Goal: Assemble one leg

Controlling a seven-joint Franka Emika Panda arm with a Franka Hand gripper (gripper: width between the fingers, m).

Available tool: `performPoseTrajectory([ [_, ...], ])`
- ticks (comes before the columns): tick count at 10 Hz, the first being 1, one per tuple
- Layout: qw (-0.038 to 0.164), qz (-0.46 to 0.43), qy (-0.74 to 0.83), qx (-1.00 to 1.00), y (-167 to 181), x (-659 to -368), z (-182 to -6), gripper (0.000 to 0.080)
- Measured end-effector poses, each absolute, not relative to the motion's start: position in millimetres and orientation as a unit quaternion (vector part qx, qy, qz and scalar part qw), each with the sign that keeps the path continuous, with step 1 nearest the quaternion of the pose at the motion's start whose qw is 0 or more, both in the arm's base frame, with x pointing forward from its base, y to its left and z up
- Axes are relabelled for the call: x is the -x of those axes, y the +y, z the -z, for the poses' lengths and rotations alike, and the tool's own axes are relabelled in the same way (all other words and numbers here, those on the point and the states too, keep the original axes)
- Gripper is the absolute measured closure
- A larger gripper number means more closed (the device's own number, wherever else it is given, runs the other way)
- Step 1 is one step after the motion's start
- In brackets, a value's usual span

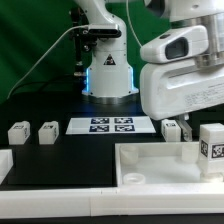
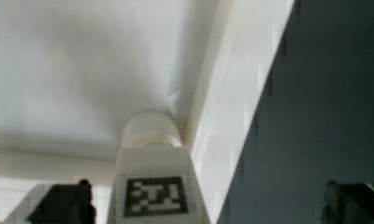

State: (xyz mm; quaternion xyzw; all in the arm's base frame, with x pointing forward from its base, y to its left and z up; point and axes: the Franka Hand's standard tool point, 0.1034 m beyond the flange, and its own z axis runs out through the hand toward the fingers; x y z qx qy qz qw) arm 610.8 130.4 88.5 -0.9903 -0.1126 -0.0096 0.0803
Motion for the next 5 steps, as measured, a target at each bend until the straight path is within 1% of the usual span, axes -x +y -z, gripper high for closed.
performPoseTrajectory([
  [1,0.084,-0.037,-0.116,0.989,130.2,-605.8,-87.3,0.015],
  [2,0.086,-0.039,-0.116,0.989,131.2,-611.0,-87.7,0.015],
  [5,0.086,-0.035,-0.116,0.989,131.1,-610.8,-86.2,0.015],
])
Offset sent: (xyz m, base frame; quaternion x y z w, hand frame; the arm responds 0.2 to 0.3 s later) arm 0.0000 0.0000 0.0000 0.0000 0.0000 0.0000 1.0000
